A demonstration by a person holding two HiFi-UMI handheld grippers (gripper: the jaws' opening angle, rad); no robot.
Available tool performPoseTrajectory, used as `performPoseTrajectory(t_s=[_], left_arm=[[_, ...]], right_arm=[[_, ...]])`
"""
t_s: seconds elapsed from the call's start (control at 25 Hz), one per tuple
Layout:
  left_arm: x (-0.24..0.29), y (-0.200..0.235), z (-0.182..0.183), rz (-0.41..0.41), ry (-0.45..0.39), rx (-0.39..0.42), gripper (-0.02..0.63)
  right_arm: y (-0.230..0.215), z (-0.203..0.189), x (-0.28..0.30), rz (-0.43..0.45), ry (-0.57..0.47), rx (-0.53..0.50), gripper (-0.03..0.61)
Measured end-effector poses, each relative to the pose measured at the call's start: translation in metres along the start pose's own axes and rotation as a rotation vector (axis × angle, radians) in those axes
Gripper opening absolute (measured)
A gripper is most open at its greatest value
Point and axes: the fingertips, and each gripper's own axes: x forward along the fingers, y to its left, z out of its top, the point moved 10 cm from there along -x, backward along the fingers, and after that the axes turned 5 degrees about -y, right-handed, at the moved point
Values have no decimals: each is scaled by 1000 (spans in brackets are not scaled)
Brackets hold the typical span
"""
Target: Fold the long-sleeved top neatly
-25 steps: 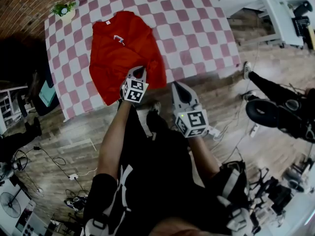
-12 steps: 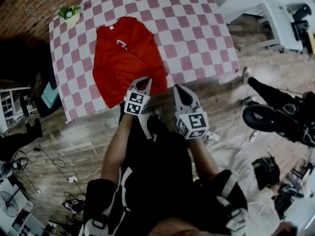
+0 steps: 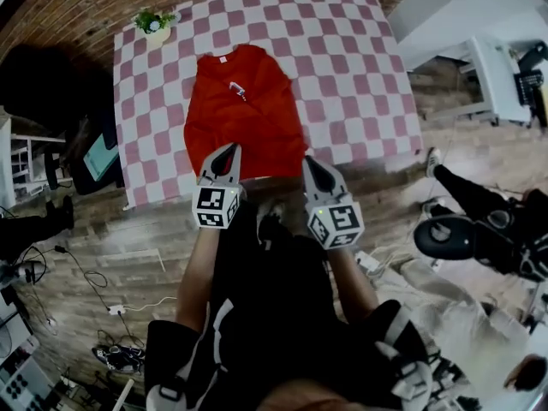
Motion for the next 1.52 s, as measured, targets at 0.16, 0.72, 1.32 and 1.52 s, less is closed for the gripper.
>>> performPoseTrajectory(t_s=[0.16, 0.72, 1.32, 1.52], left_arm=[[-24, 33, 32, 57, -48, -18, 6], [-30, 143, 72, 78, -31, 37, 6], [46, 196, 90, 60, 16, 54, 8], [94, 217, 87, 53, 77, 46, 66]], right_arm=[[19, 17, 22, 11, -11, -23, 8], [77, 57, 116, 17, -15, -80, 8], [41, 90, 226, 83, 65, -202, 11], [7, 88, 281, 105, 159, -232, 19]])
